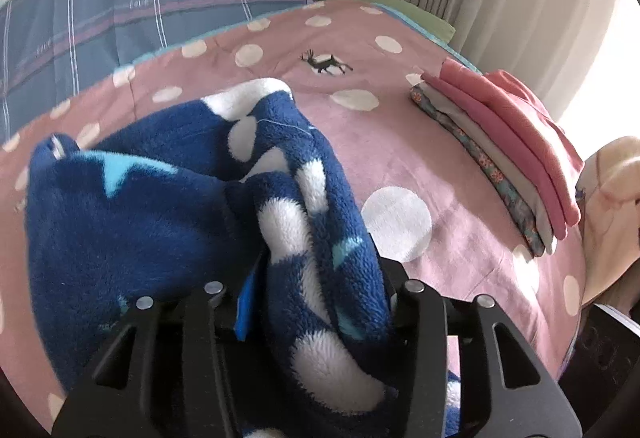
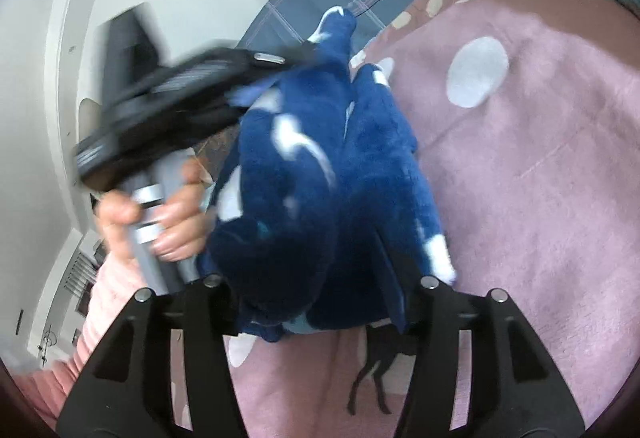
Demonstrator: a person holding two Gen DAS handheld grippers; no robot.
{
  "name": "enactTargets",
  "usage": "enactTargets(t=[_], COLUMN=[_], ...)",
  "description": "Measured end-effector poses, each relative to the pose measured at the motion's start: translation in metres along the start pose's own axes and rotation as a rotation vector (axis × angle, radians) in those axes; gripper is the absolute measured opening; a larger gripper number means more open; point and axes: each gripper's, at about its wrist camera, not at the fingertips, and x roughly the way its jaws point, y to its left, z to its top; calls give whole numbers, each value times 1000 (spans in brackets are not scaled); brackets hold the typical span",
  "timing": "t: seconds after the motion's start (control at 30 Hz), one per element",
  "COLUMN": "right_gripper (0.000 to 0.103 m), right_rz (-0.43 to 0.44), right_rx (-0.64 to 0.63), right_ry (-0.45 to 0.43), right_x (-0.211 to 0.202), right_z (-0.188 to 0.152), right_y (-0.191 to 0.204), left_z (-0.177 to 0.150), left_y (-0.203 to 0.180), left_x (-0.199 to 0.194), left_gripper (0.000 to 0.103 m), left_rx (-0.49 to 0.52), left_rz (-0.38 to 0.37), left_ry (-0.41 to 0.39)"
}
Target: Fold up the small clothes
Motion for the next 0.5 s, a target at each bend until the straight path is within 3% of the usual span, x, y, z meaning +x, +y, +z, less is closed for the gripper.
enactTargets(t=[0.13,0.27,0.33,0.43,0.5], right_gripper=[53,53,52,51,48], right_rz=[10,-2,-19,-36,-65], right_rx=[41,34,20,8,-2], right_ry=[8,1,-4,-2,-9], right_x=[0,-8,-10,-10,-12], right_z=[5,10,13,16,14], right_y=[-14,-20,-20,-21,-14], left_z=[-9,-27,-41,-71,-95], left_y=[-7,3,16,37,45], left_x=[-54,-105,-115,-109,-96], left_gripper=[51,55,55,55,43], left_rx=[25,19,-5,-29,-34], left_rz=[-51,12,61,114,134], left_ry=[-166,-285,-292,-236,-182])
